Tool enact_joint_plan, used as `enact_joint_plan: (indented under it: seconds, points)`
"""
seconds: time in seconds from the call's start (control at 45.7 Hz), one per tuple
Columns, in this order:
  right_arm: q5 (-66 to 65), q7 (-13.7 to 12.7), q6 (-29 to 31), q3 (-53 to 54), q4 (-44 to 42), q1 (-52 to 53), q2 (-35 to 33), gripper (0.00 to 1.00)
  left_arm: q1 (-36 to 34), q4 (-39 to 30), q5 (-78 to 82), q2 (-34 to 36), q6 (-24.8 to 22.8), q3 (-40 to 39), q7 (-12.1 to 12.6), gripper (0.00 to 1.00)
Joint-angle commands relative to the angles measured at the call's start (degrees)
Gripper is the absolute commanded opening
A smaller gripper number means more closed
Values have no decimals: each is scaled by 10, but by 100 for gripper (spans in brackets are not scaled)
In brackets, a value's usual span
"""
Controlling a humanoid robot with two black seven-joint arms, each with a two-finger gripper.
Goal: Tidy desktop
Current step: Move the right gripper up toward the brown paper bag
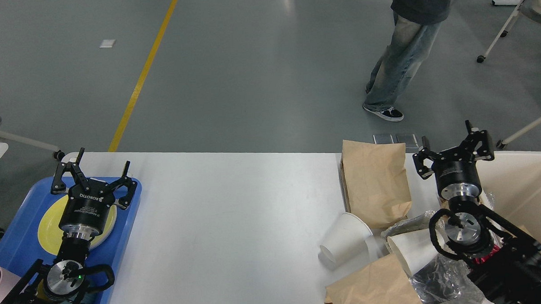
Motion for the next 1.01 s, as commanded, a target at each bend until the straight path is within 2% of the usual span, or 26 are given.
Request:
enact_joint_plan:
  seconds: [0.0,0.109,0.306,0.656,0.853,0.984]
  points:
    - [33,-2,-9,3,-9,20,-20,100,0,0,0,0,0,0,0,96]
    - [46,-12,-6,-1,-2,13,-14,100,0,0,0,0,0,0,0,96]
    - [42,-48,-9,-16,-13,17,-19,100,0,0,0,0,0,0,1,96]
    - [43,-56,-2,-112,-17,8,-18,100,0,0,0,0,0,0,1,96]
    - [42,-64,-3,-118,-15,8,-15,100,0,0,0,0,0,0,1,96]
    - [42,-89,-3,-142,-16,10,-15,100,0,0,0,0,0,0,1,96]
